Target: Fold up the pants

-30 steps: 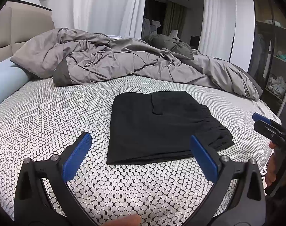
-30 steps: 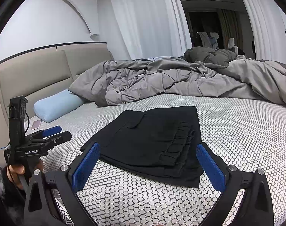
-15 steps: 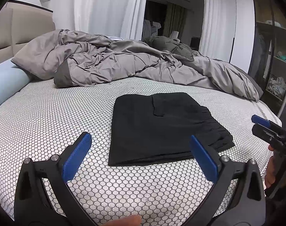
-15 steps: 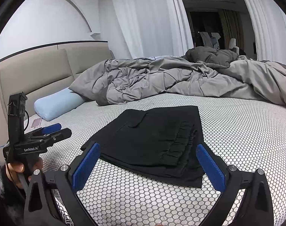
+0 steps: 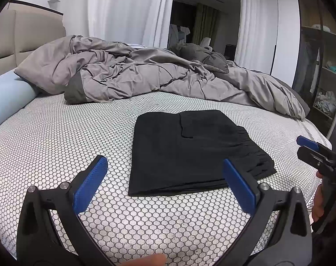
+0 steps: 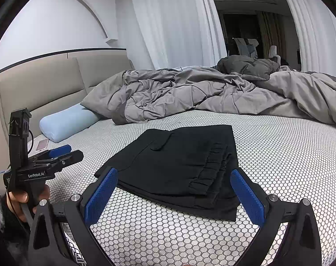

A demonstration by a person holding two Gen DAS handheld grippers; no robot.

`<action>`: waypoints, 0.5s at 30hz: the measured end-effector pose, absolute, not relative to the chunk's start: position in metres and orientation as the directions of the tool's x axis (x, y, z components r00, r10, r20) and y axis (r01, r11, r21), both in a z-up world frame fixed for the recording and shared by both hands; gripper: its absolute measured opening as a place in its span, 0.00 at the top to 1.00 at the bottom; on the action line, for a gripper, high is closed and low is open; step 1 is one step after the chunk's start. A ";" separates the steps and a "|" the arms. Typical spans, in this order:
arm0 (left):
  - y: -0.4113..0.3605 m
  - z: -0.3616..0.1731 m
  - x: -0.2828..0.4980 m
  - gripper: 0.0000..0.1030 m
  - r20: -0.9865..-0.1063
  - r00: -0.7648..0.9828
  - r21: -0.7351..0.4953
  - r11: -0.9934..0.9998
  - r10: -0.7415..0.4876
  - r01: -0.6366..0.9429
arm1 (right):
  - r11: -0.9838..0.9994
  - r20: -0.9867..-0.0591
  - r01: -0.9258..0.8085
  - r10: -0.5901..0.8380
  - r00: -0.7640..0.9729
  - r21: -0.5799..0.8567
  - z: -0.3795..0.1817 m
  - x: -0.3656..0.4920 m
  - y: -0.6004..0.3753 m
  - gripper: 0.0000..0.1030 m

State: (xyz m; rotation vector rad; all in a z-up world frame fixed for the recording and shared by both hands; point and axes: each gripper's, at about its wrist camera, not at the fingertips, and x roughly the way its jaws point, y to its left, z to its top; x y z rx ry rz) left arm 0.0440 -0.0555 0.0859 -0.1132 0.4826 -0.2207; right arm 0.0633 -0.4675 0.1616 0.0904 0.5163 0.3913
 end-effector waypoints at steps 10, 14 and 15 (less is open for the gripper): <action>-0.055 0.087 0.045 0.01 -0.445 0.864 -0.160 0.970 -0.237 0.184 | 0.922 -0.466 -0.344 0.387 0.796 0.178 0.162 0.063 -0.468 0.00; -0.054 0.086 0.045 0.01 -0.443 0.864 -0.159 0.970 -0.237 0.184 | 0.921 -0.468 -0.345 0.388 0.794 0.179 0.162 0.064 -0.468 0.00; -0.054 0.087 0.045 0.01 -0.443 0.865 -0.159 0.970 -0.236 0.183 | 0.922 -0.468 -0.344 0.387 0.795 0.179 0.162 0.064 -0.467 0.00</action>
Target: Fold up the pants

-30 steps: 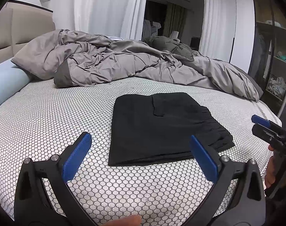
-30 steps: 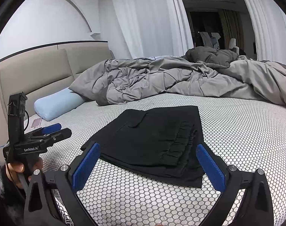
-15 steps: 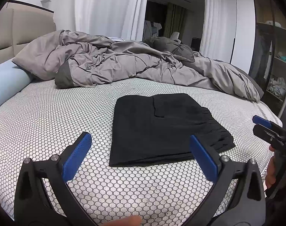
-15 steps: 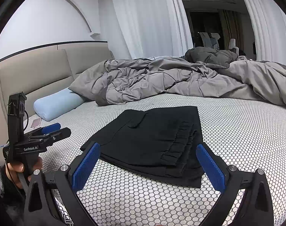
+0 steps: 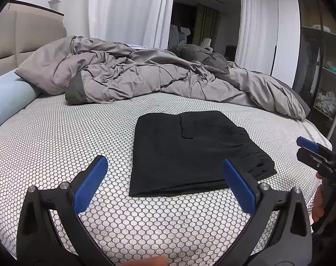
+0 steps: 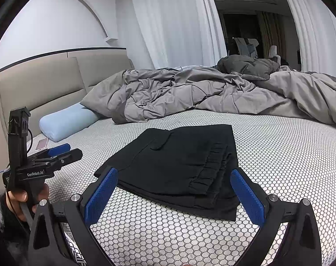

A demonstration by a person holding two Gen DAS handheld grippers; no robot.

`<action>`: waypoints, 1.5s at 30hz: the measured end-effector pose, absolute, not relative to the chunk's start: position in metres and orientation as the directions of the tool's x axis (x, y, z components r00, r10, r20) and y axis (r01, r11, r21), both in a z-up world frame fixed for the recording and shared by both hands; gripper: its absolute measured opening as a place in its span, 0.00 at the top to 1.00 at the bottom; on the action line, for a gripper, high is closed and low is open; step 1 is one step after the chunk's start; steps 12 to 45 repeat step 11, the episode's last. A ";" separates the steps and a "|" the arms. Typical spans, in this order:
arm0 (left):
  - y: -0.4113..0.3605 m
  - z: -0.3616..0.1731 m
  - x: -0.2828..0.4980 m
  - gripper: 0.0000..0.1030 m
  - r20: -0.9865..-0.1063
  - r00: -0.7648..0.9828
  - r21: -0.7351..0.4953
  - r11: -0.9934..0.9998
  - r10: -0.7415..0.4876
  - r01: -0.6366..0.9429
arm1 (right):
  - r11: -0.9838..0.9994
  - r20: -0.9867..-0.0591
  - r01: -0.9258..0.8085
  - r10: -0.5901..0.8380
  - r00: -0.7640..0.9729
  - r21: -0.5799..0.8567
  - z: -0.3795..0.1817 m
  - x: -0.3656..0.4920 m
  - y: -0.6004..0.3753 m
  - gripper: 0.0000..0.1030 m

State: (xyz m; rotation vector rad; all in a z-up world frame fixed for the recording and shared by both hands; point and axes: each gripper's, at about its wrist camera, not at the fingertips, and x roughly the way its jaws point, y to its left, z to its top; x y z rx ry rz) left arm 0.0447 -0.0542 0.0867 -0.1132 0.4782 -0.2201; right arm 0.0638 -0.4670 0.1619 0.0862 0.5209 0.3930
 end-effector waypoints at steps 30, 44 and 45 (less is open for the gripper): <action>-0.054 0.087 0.045 0.01 -0.441 0.865 -0.161 0.970 -0.237 0.183 | 0.923 -0.473 -0.343 0.385 0.793 0.177 0.161 0.064 -0.465 0.00; -0.054 0.087 0.045 0.01 -0.441 0.865 -0.161 0.970 -0.237 0.183 | 0.923 -0.473 -0.343 0.385 0.793 0.177 0.161 0.064 -0.465 0.00; -0.054 0.087 0.045 0.01 -0.441 0.865 -0.161 0.970 -0.237 0.183 | 0.923 -0.473 -0.343 0.385 0.793 0.177 0.161 0.064 -0.465 0.00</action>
